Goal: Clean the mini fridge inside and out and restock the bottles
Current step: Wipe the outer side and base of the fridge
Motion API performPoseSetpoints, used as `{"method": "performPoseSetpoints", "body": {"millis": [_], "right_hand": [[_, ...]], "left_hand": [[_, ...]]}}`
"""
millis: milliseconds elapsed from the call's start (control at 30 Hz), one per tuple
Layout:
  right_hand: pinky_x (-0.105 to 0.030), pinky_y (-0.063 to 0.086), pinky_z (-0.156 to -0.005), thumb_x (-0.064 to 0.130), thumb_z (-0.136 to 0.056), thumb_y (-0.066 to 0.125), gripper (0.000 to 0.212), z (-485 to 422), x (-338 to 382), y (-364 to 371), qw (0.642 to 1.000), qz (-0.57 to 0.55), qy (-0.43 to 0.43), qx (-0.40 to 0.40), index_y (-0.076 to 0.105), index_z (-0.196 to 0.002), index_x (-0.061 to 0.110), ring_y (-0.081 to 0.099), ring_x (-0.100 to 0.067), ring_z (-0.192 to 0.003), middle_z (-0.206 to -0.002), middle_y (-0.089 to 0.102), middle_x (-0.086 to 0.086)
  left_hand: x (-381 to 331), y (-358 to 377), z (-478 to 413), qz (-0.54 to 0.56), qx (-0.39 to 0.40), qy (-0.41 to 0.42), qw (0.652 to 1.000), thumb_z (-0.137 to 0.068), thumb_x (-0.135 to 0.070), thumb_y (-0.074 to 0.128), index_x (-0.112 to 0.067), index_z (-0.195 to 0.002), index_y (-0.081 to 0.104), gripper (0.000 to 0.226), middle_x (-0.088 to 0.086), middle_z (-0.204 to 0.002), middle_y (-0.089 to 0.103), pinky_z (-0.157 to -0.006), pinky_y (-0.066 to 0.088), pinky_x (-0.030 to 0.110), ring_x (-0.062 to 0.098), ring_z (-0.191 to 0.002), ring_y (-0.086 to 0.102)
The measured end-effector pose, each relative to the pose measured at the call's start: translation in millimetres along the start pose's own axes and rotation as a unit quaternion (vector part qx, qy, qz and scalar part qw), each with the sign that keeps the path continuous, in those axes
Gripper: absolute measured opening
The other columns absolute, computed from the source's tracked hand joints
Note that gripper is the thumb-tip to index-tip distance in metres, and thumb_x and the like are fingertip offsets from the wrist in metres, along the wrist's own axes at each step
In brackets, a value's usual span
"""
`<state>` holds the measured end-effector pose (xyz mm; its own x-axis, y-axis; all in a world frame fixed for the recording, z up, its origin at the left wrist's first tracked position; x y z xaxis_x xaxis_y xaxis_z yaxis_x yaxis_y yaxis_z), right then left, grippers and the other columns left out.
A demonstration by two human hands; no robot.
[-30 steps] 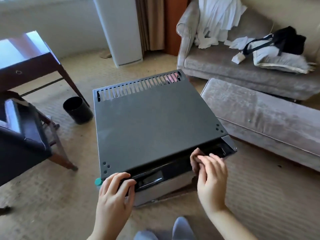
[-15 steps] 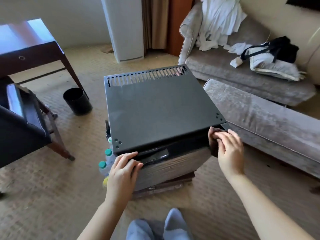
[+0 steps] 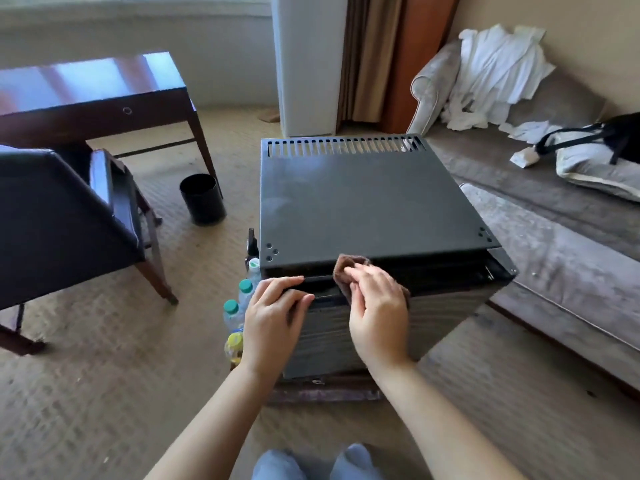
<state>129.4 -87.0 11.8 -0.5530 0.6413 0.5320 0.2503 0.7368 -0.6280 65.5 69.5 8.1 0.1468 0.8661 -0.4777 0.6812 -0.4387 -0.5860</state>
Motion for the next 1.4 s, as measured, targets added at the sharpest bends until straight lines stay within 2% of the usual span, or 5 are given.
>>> {"method": "performPoseSetpoints", "body": {"millis": [267, 633, 867, 1167, 1400], "right_hand": [[-0.026, 0.042, -0.100, 0.012, -0.095, 0.051, 0.023, 28, 22, 0, 0.976, -0.100, -0.172, -0.086, 0.068, -0.110, 0.010, 0.060, -0.015, -0.106, -0.110, 0.066, 0.002], [-0.015, 0.034, -0.092, 0.006, -0.084, 0.068, 0.030, 85, -1, -15, 0.988, 0.012, -0.143, -0.059, 0.070, -0.111, 0.018, 0.054, -0.019, -0.097, -0.096, 0.060, 0.006], [-0.039, 0.040, -0.106, 0.007, -0.095, 0.054, 0.027, 90, 84, 58, 0.868, 0.139, -0.467, -0.096, 0.067, -0.118, 0.010, 0.052, -0.025, -0.122, -0.127, 0.063, -0.004], [-0.034, 0.019, -0.119, 0.005, -0.103, 0.024, 0.046, 130, 14, 159, 0.784, 0.273, -0.551, 0.081, 0.043, -0.144, 0.014, 0.026, -0.019, -0.144, -0.153, 0.034, -0.001], [-0.037, 0.025, -0.117, 0.009, -0.103, 0.039, 0.038, 88, 36, 94, 0.845, 0.212, -0.487, -0.062, 0.053, -0.137, 0.016, 0.035, -0.023, -0.140, -0.147, 0.043, -0.002]], "left_hand": [[5, -3, 5, 0.032, -0.103, 0.042, 0.993, -0.092, -0.025, 0.050, -0.010, -0.081, 0.075, 0.031, -0.004, -0.088, 0.071, -0.082, 0.046, 0.026, 0.014, -0.086, 0.059], [26, -28, -5, 0.006, 0.157, 0.015, 0.987, -0.098, -0.034, 0.049, -0.022, -0.118, 0.068, 0.030, -0.003, -0.119, 0.067, -0.099, 0.043, 0.029, 0.016, -0.113, 0.059], [36, -23, -38, -0.025, 0.125, 0.033, 0.991, -0.101, -0.031, 0.042, -0.020, -0.121, 0.064, 0.032, 0.000, -0.121, 0.065, -0.094, 0.042, 0.028, 0.018, -0.110, 0.058], [7, 41, -62, -0.020, 0.187, 0.109, 0.976, -0.101, -0.037, 0.039, -0.019, -0.125, 0.059, 0.036, -0.003, -0.135, 0.053, -0.109, 0.030, 0.031, 0.012, -0.133, 0.037], [17, 44, -61, -0.046, 0.212, 0.076, 0.973, -0.103, -0.037, 0.030, -0.018, -0.133, 0.051, 0.041, 0.000, -0.142, 0.046, -0.112, 0.025, 0.033, 0.013, -0.139, 0.028]]}}
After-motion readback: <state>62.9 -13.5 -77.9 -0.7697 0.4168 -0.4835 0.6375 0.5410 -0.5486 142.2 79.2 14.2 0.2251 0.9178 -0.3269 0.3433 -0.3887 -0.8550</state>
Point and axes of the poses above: each hand's wrist, its own z-axis away from the middle knuckle, its own y-axis out of the palm, x = y × z, the point moved 9 cm from there along -z, towards the middle knuckle
